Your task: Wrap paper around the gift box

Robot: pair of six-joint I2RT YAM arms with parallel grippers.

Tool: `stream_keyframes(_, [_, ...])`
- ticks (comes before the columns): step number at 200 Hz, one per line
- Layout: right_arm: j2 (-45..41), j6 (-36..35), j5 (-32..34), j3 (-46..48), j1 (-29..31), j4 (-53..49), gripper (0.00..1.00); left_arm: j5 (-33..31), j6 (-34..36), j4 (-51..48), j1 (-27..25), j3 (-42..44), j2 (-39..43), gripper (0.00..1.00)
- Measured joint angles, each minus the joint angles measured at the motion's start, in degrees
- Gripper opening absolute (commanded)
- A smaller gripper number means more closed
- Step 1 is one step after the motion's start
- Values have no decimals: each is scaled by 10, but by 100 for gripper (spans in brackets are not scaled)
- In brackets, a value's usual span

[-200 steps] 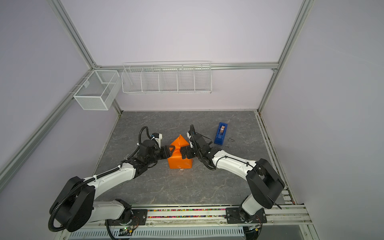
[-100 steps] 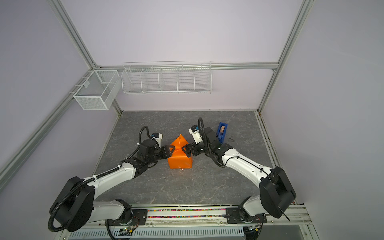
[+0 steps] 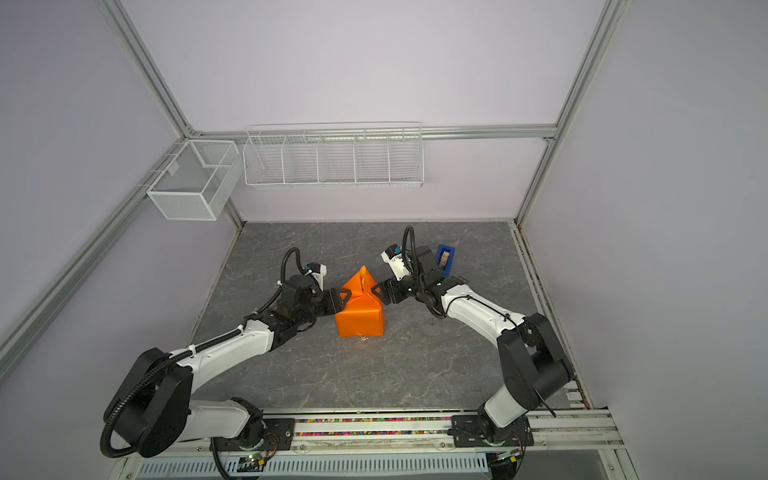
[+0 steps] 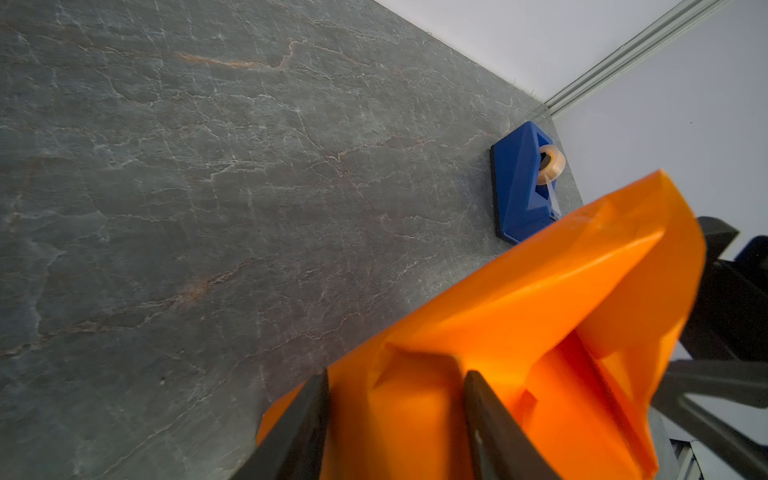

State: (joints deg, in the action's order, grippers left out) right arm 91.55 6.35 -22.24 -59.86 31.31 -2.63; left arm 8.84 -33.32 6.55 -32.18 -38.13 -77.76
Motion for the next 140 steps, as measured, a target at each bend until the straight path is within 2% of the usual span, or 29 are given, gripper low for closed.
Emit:
stream_keyframes(61, [46, -34, -40, -2, 0, 41, 76, 0, 7, -7, 0, -3, 0, 52])
stream_keyframes(140, [73, -38, -79, -16, 0, 78, 72, 0, 7, -9, 0, -3, 1, 52])
